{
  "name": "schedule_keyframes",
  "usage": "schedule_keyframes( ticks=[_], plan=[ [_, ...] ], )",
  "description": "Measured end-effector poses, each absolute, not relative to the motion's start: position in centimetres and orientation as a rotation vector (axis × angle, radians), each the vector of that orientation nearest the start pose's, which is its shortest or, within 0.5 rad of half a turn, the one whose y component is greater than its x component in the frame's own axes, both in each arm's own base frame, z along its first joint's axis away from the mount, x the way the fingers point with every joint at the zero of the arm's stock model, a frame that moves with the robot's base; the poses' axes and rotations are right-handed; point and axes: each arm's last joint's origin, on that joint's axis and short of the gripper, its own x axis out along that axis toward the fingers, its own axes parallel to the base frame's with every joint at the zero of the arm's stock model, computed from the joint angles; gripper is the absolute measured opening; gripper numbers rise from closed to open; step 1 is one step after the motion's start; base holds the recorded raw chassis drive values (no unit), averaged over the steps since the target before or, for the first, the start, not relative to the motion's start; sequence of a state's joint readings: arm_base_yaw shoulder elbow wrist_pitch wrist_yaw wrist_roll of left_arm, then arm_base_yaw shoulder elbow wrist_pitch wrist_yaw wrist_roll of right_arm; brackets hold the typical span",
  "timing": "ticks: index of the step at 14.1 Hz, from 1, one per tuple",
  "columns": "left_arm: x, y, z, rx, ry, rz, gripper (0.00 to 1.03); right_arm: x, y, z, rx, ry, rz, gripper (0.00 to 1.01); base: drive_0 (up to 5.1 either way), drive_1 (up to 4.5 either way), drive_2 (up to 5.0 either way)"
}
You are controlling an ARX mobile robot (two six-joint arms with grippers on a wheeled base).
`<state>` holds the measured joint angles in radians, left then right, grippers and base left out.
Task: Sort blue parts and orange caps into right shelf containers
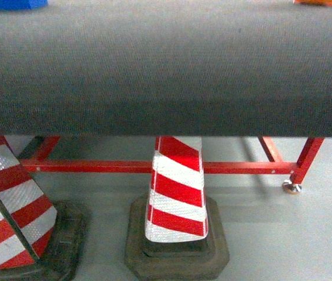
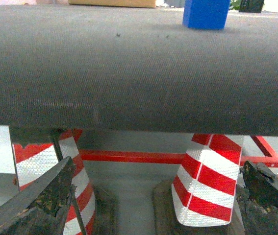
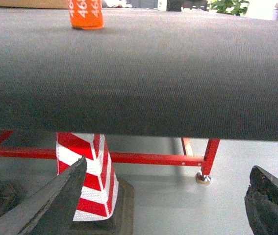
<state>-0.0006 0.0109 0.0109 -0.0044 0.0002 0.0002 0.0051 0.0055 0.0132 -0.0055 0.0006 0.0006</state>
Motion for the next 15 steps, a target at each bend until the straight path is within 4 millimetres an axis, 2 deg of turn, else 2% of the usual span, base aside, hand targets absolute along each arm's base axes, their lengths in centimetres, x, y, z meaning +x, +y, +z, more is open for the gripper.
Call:
schedule_keyframes(
  ticks=[15],
  plan=[
    [9.77, -0.01, 16.60, 0.000, 0.004, 0.000, 0.98, 9.72, 0.05, 16.71, 0.001, -0.002, 0.005, 0.98, 0.0, 0.00, 0.0]
  ],
)
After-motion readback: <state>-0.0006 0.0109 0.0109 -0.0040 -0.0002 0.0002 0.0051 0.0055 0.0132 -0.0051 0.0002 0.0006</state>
